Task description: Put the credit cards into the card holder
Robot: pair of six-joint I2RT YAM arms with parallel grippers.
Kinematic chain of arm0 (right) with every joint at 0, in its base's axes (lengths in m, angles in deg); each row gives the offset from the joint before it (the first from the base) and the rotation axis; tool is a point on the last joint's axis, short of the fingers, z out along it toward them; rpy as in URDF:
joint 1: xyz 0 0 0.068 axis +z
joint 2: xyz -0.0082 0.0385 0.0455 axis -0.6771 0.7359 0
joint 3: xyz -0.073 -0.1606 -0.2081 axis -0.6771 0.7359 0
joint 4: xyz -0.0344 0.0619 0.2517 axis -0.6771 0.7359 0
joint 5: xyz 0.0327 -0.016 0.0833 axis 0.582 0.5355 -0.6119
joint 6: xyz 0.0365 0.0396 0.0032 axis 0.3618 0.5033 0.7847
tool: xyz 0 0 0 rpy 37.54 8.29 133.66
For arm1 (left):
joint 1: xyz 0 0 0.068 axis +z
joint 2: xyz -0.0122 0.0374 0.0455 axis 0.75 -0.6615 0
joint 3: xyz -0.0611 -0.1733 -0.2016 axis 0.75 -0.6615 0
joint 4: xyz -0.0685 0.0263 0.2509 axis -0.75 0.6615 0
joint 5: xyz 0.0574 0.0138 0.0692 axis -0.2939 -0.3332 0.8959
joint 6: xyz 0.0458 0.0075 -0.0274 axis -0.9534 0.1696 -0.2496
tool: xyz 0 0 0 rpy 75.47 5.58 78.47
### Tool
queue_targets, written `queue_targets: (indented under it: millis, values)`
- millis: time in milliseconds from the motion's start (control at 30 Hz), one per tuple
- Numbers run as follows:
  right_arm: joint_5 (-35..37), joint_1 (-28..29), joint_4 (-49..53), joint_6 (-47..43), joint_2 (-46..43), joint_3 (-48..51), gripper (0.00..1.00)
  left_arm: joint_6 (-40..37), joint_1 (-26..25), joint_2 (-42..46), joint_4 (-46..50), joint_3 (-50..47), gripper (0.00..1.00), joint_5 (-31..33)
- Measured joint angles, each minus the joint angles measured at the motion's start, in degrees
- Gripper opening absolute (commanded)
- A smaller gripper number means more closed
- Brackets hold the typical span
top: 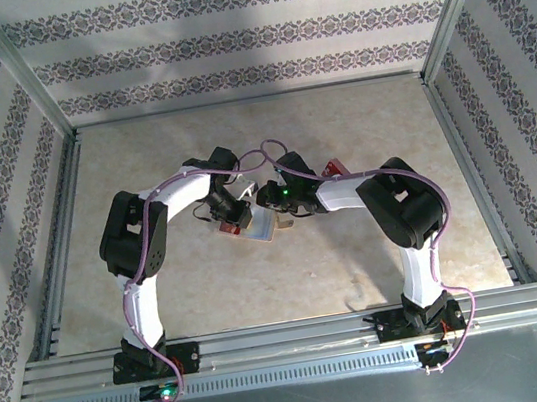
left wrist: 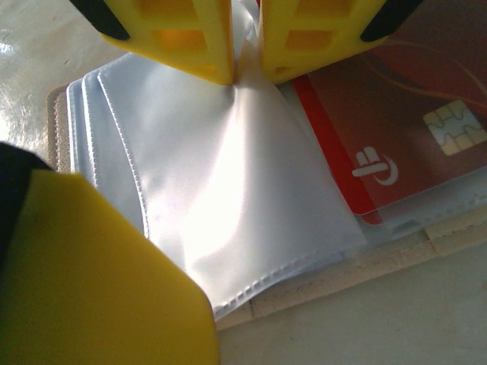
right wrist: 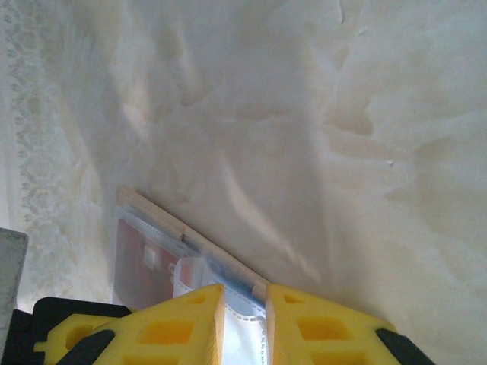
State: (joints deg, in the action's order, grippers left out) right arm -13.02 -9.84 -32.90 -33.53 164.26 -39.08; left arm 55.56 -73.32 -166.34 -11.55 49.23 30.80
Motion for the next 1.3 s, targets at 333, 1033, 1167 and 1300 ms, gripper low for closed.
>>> queue_targets:
  millis: [333,1033,1167,1300]
  values:
    - [-1.7,0.0,-1.0,0.1,0.0,0.2,0.21,0.0,0.0,-0.1,0.0,0.0,0.16,0.0]
    - [-2.1,2.3,-3.4,0.5,-1.9,4.3,0.23,0.0,0.1,-0.1,0.0,0.0,0.16,-0.2]
    - [-2.1,2.3,-4.1,0.5,-1.9,4.7,0.26,0.0,0.1,-0.1,0.0,0.0,0.17,-0.2]
    - [-1.9,2.3,-4.2,0.5,-2.3,4.9,0.29,0.0,0.1,-0.1,0.0,0.0,0.17,-0.2]
